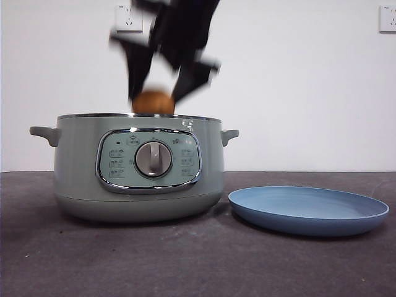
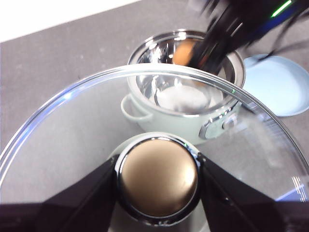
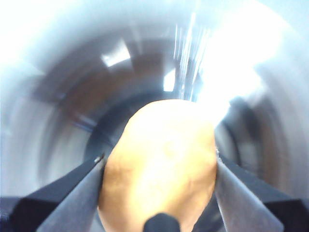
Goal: Take the potato out from the steamer,put the potato on the plate,close the lid
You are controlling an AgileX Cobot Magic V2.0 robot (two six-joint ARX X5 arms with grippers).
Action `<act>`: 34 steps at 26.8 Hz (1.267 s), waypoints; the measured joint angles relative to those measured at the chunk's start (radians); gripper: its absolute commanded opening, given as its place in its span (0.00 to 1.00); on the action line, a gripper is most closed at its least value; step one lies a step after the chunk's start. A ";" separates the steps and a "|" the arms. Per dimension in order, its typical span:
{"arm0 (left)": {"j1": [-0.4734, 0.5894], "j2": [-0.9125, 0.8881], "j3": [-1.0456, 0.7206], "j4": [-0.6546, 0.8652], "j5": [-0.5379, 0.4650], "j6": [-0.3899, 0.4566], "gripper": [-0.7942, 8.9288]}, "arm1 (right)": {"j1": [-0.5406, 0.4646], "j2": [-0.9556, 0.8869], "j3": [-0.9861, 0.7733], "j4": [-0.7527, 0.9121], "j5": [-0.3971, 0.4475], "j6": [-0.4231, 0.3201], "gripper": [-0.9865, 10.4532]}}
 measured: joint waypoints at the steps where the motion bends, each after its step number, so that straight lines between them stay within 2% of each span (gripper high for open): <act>1: 0.000 0.000 0.000 0.016 0.003 0.003 0.07 | -0.001 -0.060 0.006 -0.031 0.002 -0.004 0.07; 5: 0.000 0.004 0.000 0.062 0.056 0.006 0.07 | -0.028 -0.246 0.013 -0.214 0.051 -0.050 0.07; 9: 0.000 0.021 0.000 0.066 0.061 0.006 0.07 | -0.100 -0.365 0.013 -0.394 0.056 -0.068 0.07; 14: 0.000 0.029 0.000 0.090 0.079 0.014 0.07 | -0.193 -0.438 -0.096 -0.417 0.056 -0.079 0.07; 21: 0.000 0.028 0.000 0.092 0.081 0.014 0.07 | -0.256 -0.485 -0.406 -0.219 0.037 -0.073 0.07; 24: 0.000 0.029 0.000 0.092 0.082 0.014 0.07 | -0.276 -0.484 -0.548 -0.102 0.002 -0.062 0.07; 29: 0.000 0.029 0.000 0.093 0.082 0.014 0.07 | -0.286 -0.480 -0.763 0.124 0.000 -0.042 0.07; 34: 0.000 0.029 0.000 0.094 0.082 0.014 0.07 | -0.304 -0.464 -0.895 0.286 -0.001 -0.036 0.07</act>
